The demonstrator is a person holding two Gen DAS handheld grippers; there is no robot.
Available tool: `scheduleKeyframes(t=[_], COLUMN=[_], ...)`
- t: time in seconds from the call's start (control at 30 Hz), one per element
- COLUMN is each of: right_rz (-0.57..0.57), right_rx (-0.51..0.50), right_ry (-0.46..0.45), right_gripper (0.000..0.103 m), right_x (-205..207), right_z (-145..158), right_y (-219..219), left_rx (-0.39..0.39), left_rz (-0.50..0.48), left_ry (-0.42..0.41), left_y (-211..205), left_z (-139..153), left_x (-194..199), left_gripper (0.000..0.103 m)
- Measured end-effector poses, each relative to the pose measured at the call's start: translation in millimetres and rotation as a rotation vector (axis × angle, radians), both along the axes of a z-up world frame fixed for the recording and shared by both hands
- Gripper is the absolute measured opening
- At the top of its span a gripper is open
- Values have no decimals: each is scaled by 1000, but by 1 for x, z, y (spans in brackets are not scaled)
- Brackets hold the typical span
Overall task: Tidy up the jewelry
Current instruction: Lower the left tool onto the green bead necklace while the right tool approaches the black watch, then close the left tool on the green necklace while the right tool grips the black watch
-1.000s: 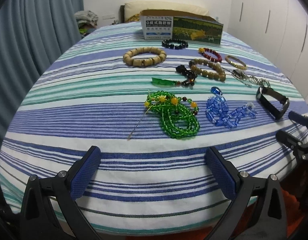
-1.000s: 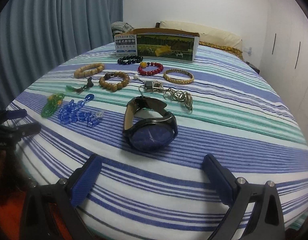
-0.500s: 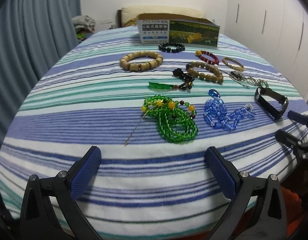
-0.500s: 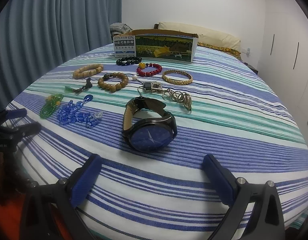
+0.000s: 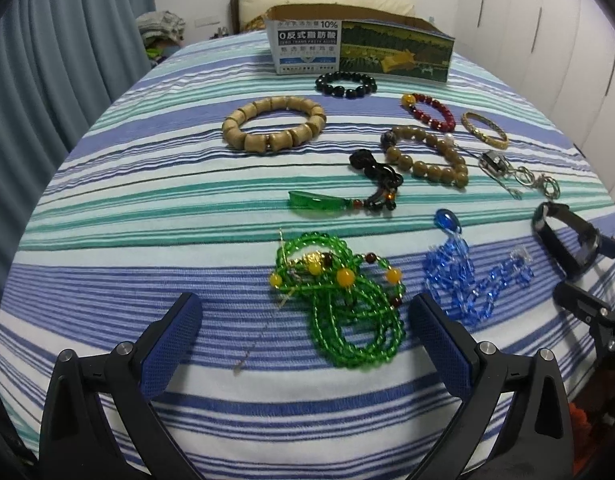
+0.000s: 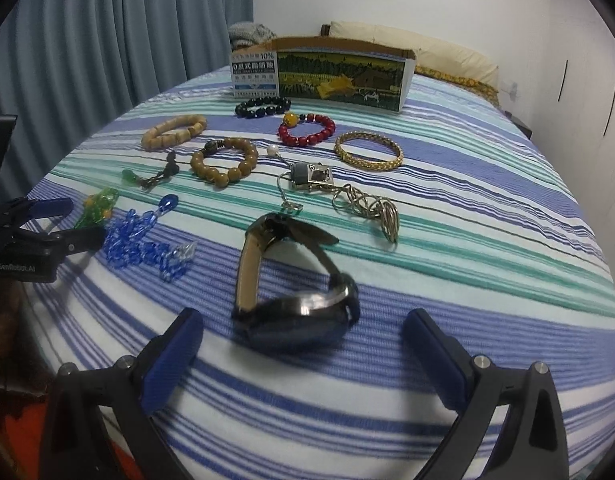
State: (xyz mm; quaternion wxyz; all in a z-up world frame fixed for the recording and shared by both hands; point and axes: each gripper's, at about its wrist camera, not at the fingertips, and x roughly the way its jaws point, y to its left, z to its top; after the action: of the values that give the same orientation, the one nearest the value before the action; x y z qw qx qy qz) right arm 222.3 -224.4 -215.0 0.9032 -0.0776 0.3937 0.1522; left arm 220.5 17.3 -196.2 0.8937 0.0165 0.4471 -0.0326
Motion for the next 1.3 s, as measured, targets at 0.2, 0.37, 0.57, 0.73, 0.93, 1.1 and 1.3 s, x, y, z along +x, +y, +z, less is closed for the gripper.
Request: scheduleKeyframes(t=[0.2,0.37,0.57,0.73,0.93,1.1,1.3], right_rz=[39,53,53,31,7,17,34], right_rx=[-3,53,106,160,216,233,253], right_ry=[-24,10,10,18,39,20,-12], right_gripper=[54,53,53,53,53,53,53], right_x=[3,6,-2,-5,-5,-3,18], right_z=[5,9,24,33,37,53,77], right_y=[7,0,-7,-17,-28,-31,-29], left_rx=[-2,-14,-115,-183,-217,-250,-264], left_rz=[-16,-52,-34,-23,-9,-15,-50], left_ry=[-17,-67,-72,-90,-125,-162,-193], left_y=[-1,-5,11,26,38,44,46], left_z=[1,8,14,24,44,71,105], left_x=[-1,-12,-15,-20,-21,-12,19], left_gripper=[90,27,13,13,13,13,13])
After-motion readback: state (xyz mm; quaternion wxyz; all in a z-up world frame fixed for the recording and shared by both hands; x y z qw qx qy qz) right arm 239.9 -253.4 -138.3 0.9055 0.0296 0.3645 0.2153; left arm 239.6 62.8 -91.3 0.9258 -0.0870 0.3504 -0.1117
